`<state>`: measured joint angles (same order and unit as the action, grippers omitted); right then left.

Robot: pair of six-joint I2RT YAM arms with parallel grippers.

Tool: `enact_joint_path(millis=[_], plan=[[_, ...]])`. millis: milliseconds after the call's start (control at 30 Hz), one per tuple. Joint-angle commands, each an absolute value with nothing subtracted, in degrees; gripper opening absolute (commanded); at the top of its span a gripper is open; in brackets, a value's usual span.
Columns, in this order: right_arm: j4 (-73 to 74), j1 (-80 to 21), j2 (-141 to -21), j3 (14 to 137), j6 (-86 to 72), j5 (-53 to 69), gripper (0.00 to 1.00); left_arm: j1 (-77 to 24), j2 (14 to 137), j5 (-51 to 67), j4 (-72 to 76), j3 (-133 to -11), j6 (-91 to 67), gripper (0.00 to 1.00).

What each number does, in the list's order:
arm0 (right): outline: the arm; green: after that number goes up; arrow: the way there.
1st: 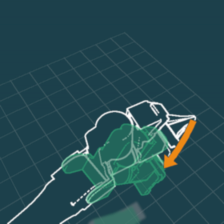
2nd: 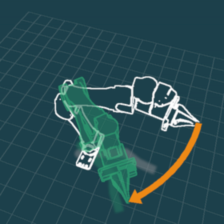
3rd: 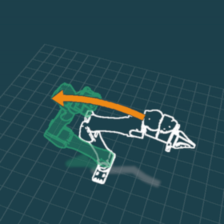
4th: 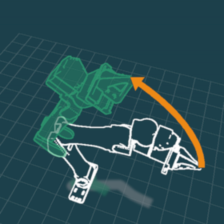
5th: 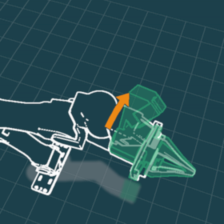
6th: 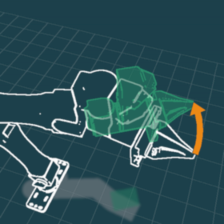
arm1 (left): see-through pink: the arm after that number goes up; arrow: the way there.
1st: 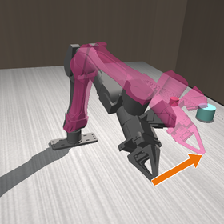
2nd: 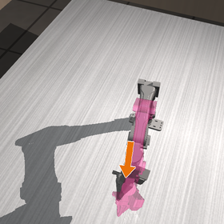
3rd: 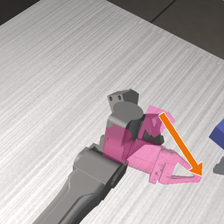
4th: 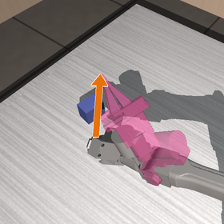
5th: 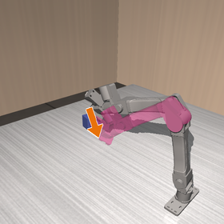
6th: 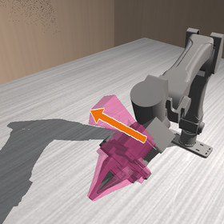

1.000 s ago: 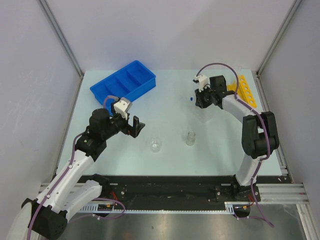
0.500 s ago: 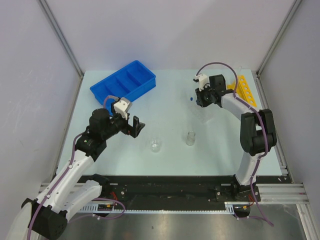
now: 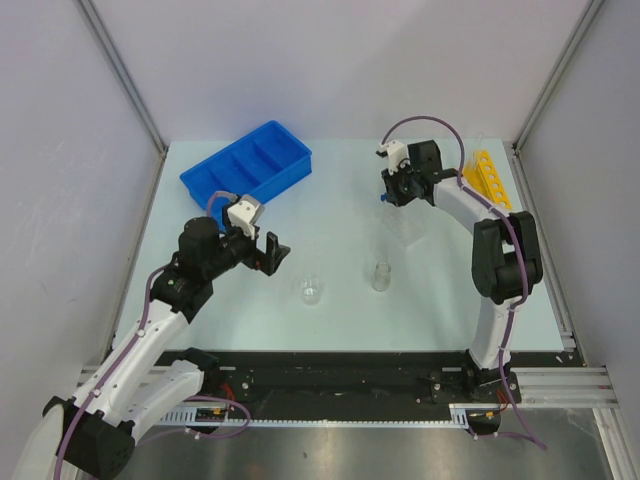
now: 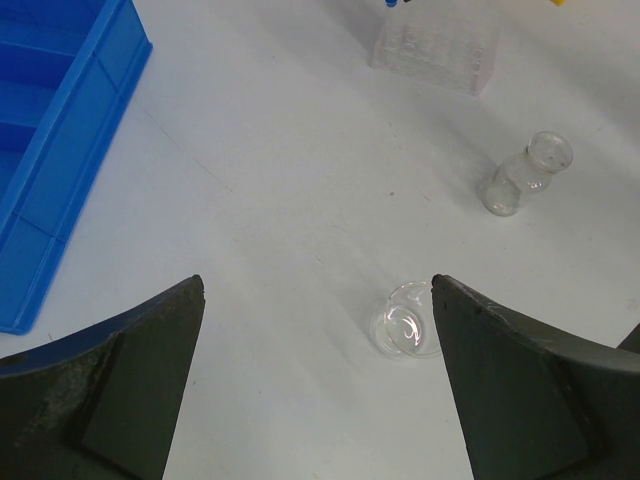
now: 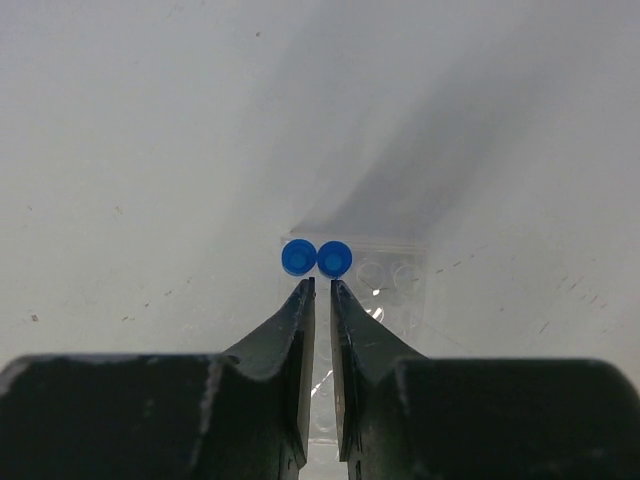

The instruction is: Organize the chemistry lab equipment

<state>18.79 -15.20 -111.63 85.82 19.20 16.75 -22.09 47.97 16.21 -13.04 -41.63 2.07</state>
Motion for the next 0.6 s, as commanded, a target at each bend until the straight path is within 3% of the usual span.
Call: enact_joint_path(millis=[0,167,267,367,400,500,567], plan=[[19.78,-15.91,-110.67,86.93,20.56,15.56,0.17,-21.8,47.72,16.7,-12.66,-41.57,4.75,1.0],[19.42,-15.21,-104.86,82.36,21.53,16.6,0.25,-21.8,47.55,16.79,-12.57,-41.66,4.75,1.0],[19.6,-13.89,-101.35,80.16,22.06,18.88,0.37,-21.8,47.37,16.96,-12.57,-41.75,4.75,1.0],[19.78,-12.05,-99.06,78.75,23.29,21.08,0.56,-21.8,47.11,17.05,-12.57,-41.75,4.75,1.0],[19.95,-11.52,-98.79,78.66,23.81,21.96,0.68,-21.8,46.94,16.96,-12.57,-41.66,4.75,1.0],[22.32,-9.5,-98.0,78.66,28.73,23.91,0.92,-21.8,46.58,16.88,-12.57,-41.57,4.75,1.0],[23.9,-7.65,-96.86,78.66,31.45,24.78,0.99,-21.8,46.49,16.88,-12.57,-41.57,4.75,1.0]])
